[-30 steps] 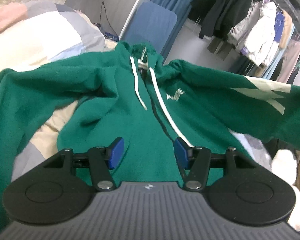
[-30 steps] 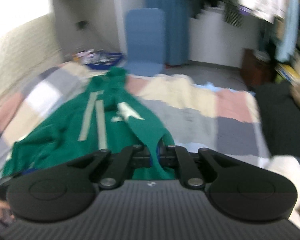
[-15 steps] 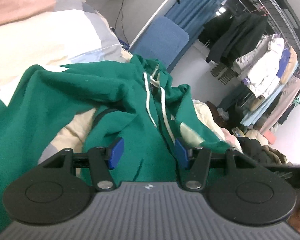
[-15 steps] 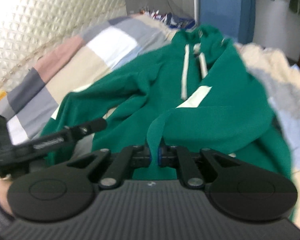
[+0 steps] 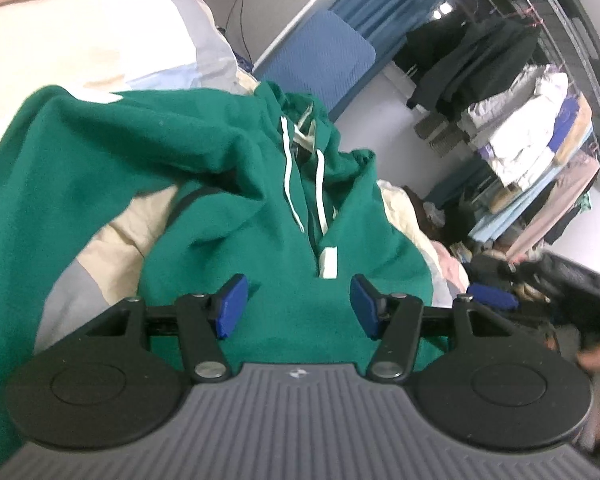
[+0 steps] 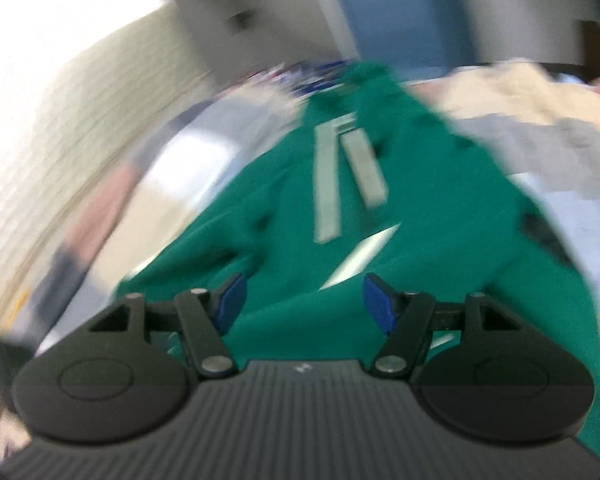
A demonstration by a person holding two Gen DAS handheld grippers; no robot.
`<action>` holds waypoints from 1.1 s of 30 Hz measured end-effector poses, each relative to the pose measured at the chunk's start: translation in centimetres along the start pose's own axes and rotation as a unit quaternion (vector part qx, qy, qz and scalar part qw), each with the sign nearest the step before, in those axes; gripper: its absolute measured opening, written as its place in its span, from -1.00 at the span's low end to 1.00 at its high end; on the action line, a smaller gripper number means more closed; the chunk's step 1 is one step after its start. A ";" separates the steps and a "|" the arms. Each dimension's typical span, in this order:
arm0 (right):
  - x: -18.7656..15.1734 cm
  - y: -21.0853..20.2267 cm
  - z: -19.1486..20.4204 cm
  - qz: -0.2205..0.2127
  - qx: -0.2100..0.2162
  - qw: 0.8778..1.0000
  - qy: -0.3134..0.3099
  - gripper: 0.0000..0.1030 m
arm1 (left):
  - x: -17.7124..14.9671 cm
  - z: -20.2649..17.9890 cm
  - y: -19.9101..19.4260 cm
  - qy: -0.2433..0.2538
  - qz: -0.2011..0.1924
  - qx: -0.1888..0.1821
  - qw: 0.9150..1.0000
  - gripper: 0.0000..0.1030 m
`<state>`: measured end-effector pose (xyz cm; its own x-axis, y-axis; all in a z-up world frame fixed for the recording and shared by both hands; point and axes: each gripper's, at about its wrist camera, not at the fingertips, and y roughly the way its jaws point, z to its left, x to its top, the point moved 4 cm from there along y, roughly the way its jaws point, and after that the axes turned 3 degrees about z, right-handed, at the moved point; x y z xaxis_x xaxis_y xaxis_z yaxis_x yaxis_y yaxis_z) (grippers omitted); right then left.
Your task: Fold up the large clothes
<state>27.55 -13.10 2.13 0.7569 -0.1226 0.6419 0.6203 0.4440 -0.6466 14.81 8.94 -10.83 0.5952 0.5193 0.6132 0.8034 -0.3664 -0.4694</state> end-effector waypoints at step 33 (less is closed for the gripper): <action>6.1 11.1 -23.4 -0.125 -0.081 0.969 0.196 -0.68 | -3.2 -3.0 8.5 0.115 0.048 -0.061 0.990 0.22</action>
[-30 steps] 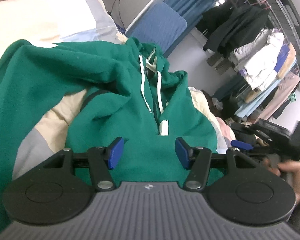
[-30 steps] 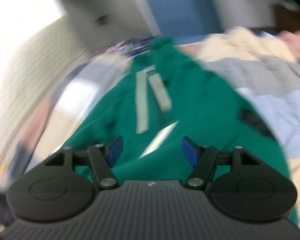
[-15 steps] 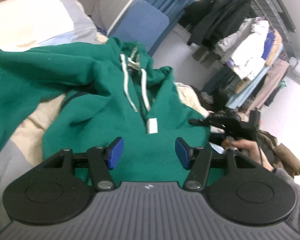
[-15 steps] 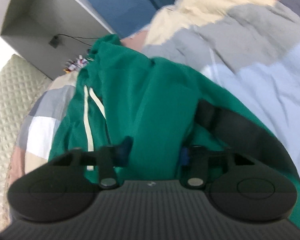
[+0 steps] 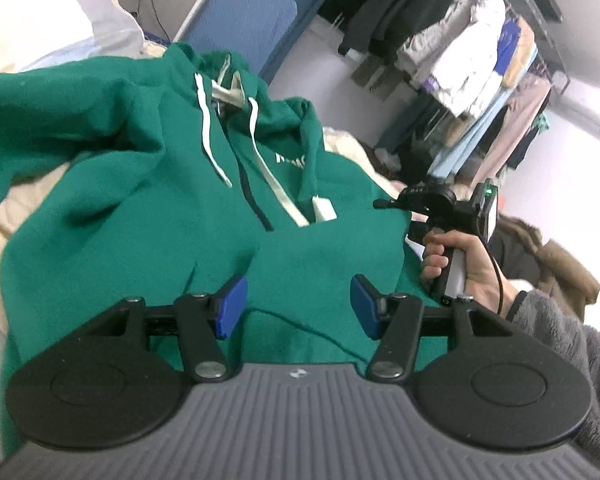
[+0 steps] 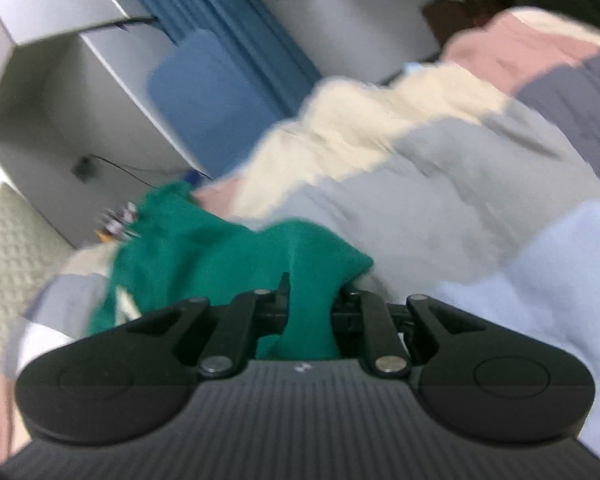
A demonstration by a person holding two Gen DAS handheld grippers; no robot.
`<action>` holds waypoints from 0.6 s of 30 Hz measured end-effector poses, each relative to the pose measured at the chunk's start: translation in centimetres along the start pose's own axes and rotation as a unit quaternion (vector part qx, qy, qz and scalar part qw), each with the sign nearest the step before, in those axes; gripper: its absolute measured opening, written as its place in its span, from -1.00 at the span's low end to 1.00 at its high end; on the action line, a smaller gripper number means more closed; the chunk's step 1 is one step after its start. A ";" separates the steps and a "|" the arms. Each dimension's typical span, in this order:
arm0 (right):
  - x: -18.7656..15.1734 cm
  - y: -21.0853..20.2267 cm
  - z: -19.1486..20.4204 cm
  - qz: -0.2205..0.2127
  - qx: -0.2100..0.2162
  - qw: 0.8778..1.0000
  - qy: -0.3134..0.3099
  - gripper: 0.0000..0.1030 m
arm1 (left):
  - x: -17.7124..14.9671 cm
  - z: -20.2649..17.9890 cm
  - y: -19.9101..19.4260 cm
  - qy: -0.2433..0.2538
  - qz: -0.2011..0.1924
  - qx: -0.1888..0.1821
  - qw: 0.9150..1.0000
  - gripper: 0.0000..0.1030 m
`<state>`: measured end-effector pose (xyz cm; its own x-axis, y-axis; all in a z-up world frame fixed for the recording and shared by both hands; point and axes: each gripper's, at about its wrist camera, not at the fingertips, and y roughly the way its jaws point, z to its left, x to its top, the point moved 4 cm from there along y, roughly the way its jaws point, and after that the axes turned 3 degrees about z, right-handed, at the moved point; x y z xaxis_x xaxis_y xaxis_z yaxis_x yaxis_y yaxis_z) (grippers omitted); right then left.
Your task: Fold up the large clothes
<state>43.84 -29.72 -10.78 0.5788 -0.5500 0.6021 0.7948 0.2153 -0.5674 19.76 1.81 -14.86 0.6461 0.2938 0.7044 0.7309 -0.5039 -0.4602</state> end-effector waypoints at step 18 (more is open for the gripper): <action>-5.6 -10.9 8.2 0.029 -0.031 0.987 -0.157 0.16 | -0.3 -0.1 -1.3 0.010 -0.002 0.037 0.999 0.22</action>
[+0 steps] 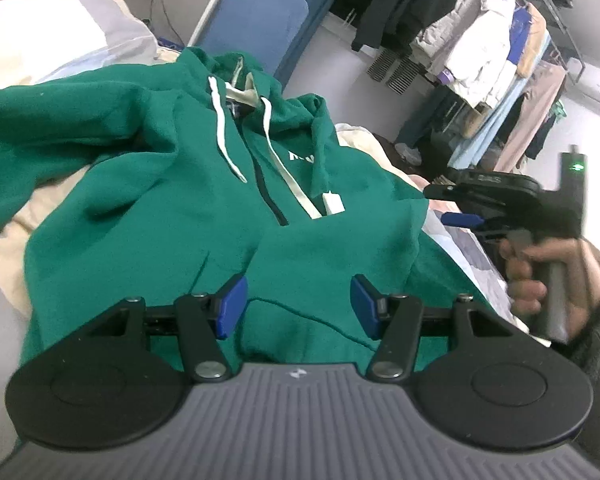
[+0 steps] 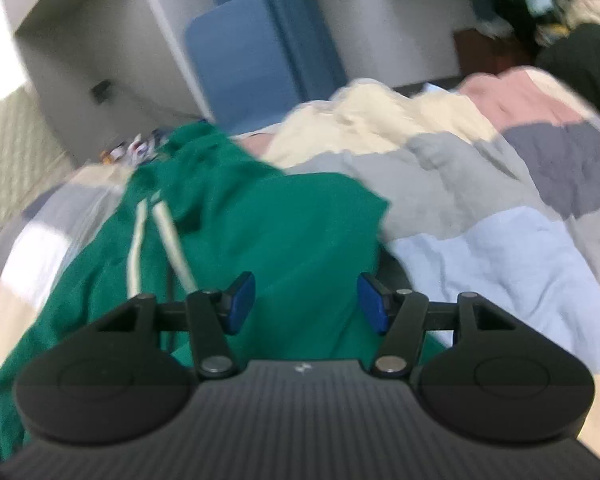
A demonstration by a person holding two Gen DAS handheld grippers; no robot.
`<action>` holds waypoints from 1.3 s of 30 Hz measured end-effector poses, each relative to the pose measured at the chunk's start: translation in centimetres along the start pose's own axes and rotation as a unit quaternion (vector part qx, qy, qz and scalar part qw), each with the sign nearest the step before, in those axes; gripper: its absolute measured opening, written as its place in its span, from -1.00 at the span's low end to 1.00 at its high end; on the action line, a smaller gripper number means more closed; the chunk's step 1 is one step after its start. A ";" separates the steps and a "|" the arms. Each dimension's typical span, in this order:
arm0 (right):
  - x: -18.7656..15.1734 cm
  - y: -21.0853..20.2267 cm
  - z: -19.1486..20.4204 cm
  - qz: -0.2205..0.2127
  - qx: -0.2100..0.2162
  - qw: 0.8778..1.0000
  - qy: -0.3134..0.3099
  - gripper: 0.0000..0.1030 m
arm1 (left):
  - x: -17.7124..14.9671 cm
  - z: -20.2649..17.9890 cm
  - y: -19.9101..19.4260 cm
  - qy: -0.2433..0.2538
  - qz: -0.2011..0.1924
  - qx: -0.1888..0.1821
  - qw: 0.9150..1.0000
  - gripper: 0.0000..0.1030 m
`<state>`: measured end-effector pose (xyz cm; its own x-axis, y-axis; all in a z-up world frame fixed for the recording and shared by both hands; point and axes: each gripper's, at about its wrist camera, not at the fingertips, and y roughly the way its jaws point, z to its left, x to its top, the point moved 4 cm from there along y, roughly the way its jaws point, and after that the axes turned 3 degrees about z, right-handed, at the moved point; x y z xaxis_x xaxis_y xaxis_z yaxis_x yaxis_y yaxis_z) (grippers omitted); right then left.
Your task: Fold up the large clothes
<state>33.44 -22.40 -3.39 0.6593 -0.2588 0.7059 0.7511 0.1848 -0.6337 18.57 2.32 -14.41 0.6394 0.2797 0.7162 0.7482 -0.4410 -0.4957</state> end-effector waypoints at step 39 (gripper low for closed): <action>-11.3 -5.0 -1.4 0.106 -0.062 0.987 0.102 -0.87 | -2.6 -2.9 0.9 -0.079 0.057 -0.137 0.986 0.20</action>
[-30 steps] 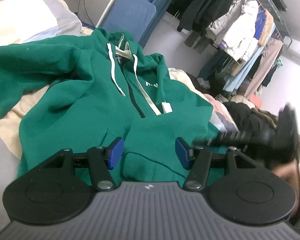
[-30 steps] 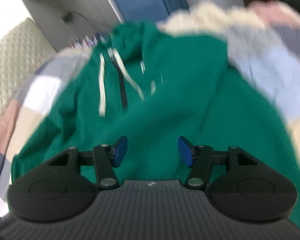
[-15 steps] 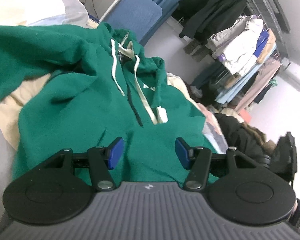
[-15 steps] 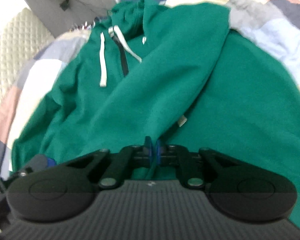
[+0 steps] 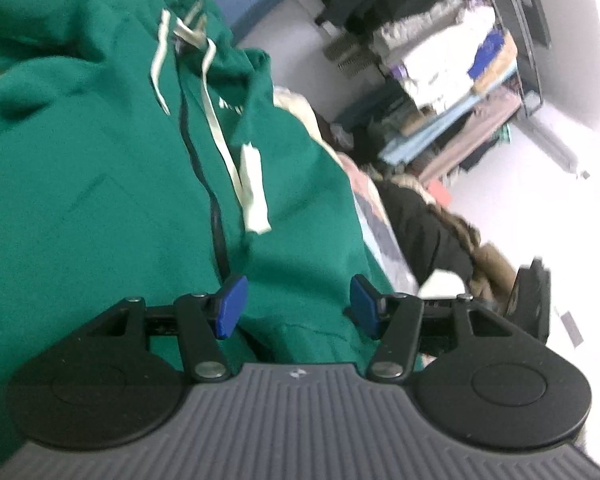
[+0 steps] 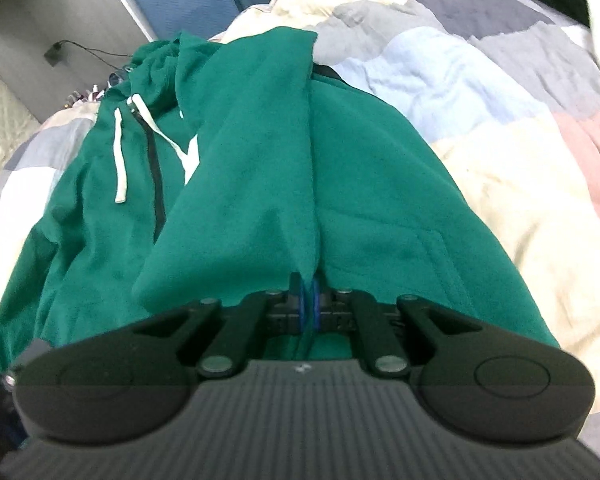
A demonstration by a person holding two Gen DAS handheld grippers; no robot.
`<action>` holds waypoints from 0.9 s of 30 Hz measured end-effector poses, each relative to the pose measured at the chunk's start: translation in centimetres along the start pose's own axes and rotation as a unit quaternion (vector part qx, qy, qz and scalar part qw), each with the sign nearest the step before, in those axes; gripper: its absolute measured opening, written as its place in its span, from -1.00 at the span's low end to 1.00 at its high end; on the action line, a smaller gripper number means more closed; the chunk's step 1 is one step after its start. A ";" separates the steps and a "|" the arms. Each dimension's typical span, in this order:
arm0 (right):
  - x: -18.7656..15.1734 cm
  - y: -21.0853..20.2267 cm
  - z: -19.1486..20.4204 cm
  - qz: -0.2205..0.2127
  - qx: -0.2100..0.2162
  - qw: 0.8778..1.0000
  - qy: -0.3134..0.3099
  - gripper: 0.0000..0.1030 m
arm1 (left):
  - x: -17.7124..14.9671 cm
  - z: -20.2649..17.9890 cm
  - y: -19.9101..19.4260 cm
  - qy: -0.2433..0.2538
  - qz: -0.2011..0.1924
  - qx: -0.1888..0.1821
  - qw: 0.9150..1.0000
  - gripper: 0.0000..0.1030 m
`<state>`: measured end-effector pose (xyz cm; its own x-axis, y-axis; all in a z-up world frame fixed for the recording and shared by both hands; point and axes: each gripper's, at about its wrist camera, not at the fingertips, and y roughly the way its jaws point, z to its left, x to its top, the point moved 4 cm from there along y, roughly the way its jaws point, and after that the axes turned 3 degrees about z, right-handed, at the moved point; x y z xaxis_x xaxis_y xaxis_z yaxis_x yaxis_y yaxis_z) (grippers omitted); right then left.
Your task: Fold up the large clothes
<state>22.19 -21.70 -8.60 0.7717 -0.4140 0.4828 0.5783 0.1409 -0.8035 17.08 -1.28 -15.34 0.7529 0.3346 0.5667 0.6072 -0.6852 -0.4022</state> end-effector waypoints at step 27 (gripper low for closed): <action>-1.4 -1.6 6.1 -0.007 0.157 0.985 -0.064 -0.86 | 4.3 0.2 -4.9 -0.017 -0.027 0.031 0.999 -0.68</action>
<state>21.76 -15.82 -5.88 0.7780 -0.3039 0.5498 0.6276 0.4153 -0.6585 17.37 3.62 -11.12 0.7259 0.3925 0.5649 0.6614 -0.6239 -0.4163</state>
